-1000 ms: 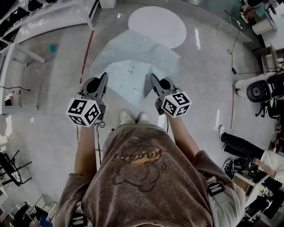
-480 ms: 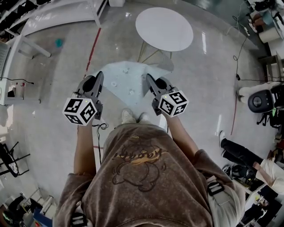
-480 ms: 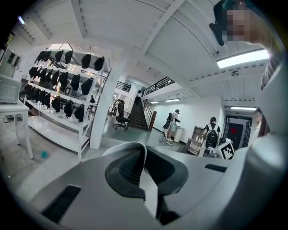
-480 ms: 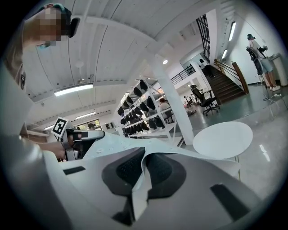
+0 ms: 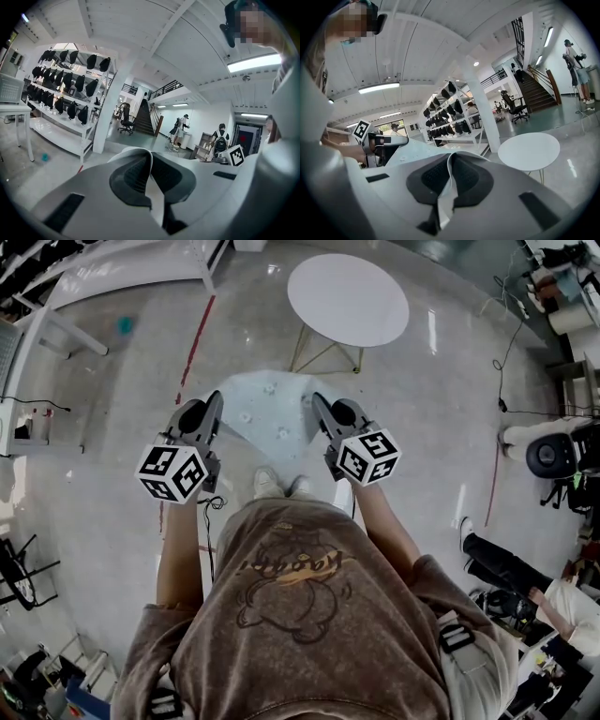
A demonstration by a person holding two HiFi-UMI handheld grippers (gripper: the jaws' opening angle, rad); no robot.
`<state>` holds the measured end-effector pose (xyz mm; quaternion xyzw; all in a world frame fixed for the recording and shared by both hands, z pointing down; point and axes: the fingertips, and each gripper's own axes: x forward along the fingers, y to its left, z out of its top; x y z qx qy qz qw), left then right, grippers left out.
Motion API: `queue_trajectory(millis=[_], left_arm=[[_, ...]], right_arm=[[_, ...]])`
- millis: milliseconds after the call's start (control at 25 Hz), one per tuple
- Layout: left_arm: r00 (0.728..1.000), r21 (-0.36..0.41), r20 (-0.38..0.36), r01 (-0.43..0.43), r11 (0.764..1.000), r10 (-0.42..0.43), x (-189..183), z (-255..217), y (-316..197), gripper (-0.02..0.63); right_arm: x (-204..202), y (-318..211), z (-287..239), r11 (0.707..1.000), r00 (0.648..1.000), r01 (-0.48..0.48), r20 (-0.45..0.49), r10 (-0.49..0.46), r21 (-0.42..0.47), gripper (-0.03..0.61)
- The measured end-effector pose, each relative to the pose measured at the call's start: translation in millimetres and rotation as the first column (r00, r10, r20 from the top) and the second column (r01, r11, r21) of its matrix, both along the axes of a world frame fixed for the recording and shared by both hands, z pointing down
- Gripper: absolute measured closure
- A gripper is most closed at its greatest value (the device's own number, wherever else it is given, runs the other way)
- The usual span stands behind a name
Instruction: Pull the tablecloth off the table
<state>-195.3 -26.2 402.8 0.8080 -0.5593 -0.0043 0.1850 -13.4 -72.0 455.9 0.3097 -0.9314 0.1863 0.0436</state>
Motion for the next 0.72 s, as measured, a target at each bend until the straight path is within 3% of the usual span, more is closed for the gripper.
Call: queue_trajectory(millis=[400,720], left_arm=[[0.992,0.019,-0.037,-0.118,0.993,0.118,22.2,-2.4,-19.5,0.594],[0.968,0.032,-0.086,-0.233,0.972,0.235,63.5,-2.8,-48.5,0.594]], right_arm=[[32.3,-9.3,-19.8,0.993,0.993,-0.12,0.004,0.12,0.012,0.565],[80.8,-16.0,-42.8,0.957,0.959,-0.284,0.001,0.284,0.057,0.566]])
